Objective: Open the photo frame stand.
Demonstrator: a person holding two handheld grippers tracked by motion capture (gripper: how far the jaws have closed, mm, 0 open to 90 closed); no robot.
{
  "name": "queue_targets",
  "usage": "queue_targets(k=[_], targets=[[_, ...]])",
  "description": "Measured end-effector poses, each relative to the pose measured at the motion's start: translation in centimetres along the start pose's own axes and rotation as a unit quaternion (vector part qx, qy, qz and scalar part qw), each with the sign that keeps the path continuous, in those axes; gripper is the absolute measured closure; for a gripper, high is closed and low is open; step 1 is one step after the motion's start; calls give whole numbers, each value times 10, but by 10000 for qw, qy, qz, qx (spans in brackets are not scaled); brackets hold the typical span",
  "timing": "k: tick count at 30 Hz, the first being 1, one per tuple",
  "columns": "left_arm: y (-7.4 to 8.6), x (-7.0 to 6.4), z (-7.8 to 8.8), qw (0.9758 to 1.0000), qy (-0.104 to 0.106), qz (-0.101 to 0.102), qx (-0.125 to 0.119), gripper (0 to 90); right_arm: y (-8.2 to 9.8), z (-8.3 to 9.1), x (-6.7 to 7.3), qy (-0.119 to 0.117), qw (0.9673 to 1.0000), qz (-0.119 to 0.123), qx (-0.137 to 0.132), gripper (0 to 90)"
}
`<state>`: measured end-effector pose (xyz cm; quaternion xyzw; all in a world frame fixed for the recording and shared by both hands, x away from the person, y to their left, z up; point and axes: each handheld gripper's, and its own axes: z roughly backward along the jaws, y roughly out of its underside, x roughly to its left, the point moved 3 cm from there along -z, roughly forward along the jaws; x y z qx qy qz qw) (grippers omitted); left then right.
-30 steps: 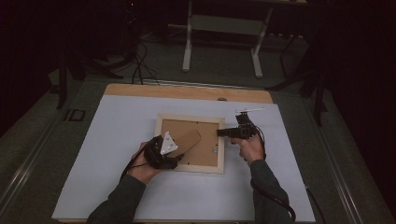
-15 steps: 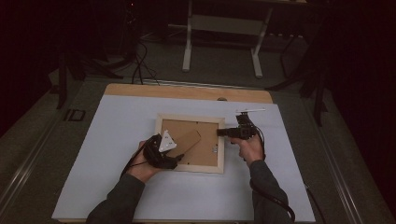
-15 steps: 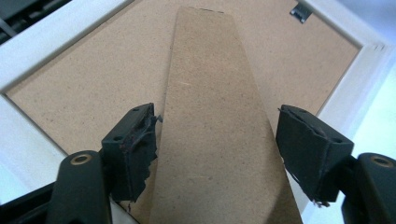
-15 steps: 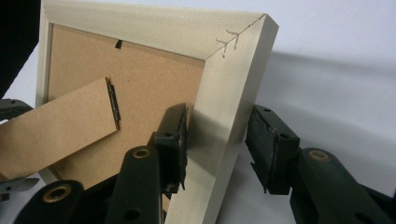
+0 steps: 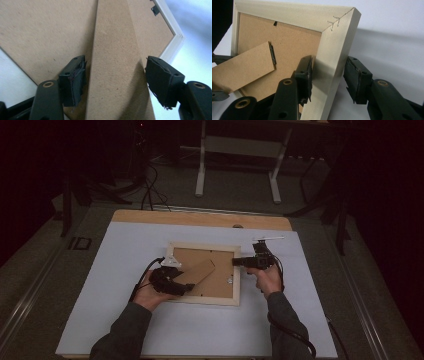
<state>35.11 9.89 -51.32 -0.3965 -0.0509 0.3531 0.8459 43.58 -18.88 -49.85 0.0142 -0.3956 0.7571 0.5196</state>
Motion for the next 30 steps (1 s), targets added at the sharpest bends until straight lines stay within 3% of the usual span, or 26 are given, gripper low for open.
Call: queue_targets(k=[8, 17, 30], targets=[[-2, 3, 0, 9992, 239, 254, 198, 412, 0, 0, 1, 7, 10000, 22, -7, 582], [-3, -2, -1, 9995, 11, -166, 258, 452, -1, 2, 2, 16, 10000, 47, -17, 583], [-8, -6, -2, 9987, -206, -430, 184, 454, -5, 9, 4, 157, 9996, 196, -150, 586]])
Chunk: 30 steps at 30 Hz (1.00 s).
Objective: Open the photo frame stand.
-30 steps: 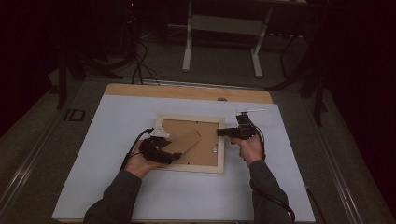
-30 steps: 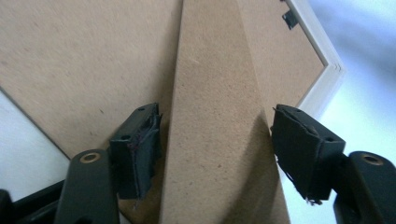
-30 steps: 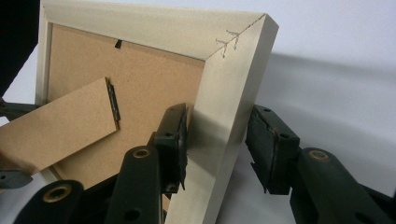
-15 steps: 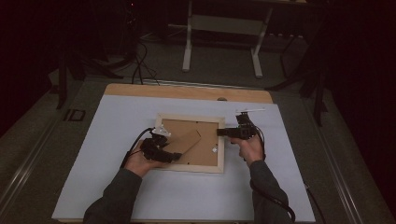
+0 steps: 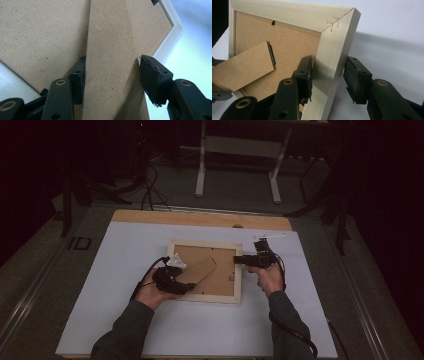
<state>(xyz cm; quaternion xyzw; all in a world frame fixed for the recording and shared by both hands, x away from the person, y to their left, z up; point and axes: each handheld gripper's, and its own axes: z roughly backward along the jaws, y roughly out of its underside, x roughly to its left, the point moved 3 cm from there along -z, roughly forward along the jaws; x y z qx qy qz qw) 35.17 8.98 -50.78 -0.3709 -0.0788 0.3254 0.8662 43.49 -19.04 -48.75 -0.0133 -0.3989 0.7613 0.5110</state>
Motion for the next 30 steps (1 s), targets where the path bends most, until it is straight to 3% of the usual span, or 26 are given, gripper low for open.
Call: queue_targets(k=[30], targets=[[-15, -1, -2, 9989, -431, -205, 41, 468, -12, 14, 8, 345, 9974, 439, -453, 598]])
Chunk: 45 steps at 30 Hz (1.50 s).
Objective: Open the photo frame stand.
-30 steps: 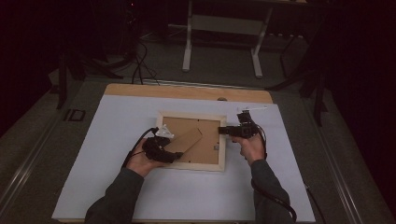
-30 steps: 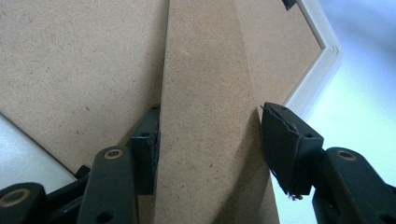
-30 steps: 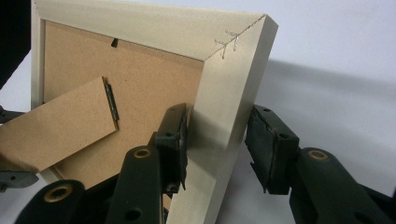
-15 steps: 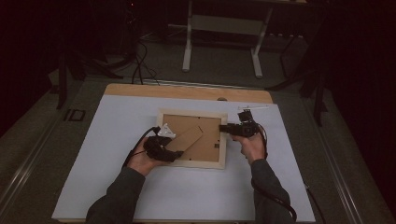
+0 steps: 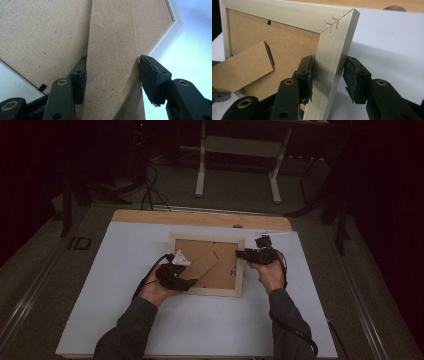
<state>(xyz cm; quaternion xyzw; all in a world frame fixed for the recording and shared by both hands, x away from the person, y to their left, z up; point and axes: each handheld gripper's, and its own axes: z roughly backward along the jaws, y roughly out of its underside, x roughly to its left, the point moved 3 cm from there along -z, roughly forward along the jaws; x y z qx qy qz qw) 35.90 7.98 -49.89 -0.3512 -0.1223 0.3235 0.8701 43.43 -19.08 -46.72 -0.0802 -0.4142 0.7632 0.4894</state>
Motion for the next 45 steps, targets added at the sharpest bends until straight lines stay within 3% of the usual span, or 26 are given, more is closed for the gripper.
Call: queue_targets(k=[8, 20, 30, 40, 42, 45], targets=[[-6, 0, -3, 9998, -171, -46, 29, 472, -3, 5, 0, 105, 9996, 105, -240, 603], [-11, 1, -5, 9995, -290, -126, 18, 481, -6, 9, 1, 147, 9987, 127, -479, 612], [-14, 3, -6, 9992, -362, -167, -17, 494, -9, 15, 5, 175, 9968, 285, -727, 617], [-15, 4, -10, 9981, -554, -260, -22, 514, -12, 19, 7, 182, 9958, 402, -801, 621], [-15, 7, -8, 9987, -484, -166, -82, 529, -11, 20, 8, 174, 9953, 439, -842, 622], [-15, 7, -8, 9985, -514, -190, -90, 534, -11, 21, 9, 157, 9948, 481, -883, 622]])
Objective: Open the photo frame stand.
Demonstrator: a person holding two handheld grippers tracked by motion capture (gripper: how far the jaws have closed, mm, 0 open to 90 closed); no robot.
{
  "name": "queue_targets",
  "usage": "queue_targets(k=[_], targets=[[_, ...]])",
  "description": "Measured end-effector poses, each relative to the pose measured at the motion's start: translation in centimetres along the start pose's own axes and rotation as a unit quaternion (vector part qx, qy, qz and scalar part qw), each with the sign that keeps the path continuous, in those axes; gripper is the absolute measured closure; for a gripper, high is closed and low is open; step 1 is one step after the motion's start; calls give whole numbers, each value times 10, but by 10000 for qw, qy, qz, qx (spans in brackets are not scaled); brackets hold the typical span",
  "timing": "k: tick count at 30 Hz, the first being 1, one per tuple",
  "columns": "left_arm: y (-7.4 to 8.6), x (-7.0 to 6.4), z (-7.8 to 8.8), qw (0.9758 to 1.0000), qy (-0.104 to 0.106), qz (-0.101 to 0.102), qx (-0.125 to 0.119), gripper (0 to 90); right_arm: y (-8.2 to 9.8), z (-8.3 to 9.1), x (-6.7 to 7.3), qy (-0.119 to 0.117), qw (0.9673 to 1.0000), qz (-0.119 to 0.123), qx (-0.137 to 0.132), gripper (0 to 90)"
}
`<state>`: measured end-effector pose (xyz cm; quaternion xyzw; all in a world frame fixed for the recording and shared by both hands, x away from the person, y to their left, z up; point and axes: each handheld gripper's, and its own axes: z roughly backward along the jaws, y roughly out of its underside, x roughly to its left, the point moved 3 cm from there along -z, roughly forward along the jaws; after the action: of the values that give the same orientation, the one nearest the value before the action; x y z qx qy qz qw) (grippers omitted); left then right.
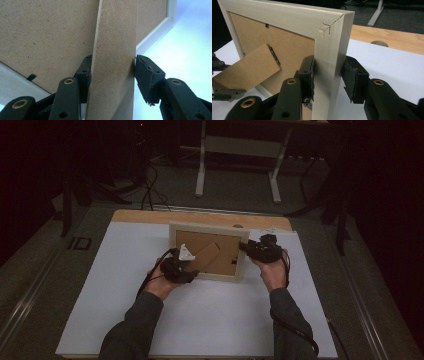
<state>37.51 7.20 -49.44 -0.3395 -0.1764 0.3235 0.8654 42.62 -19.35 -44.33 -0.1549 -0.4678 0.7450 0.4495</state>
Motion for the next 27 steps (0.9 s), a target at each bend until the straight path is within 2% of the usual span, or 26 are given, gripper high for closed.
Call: queue_targets(k=[8, 11, 14, 16, 23, 27], targets=[[0, 4, -3, 9999, -111, 84, -22, 547, -1, 1, 5, 70, 9998, 165, -92, 622], [0, 6, -2, 9996, -62, 257, -128, 581, -3, 2, 6, 95, 9997, 201, -120, 623], [0, 8, -3, 9994, -100, 313, -139, 599, -4, 2, 7, 143, 9994, 286, -157, 622], [0, 7, -4, 9993, -136, 297, -153, 602, -3, 3, 9, 164, 9991, 362, -177, 622], [-1, 4, -4, 9993, -199, 299, -144, 605, -3, 4, 9, 186, 9989, 375, -215, 621], [2, 0, -2, 9995, -227, 188, -99, 608, 0, 8, 11, 125, 9987, 446, -210, 620]])
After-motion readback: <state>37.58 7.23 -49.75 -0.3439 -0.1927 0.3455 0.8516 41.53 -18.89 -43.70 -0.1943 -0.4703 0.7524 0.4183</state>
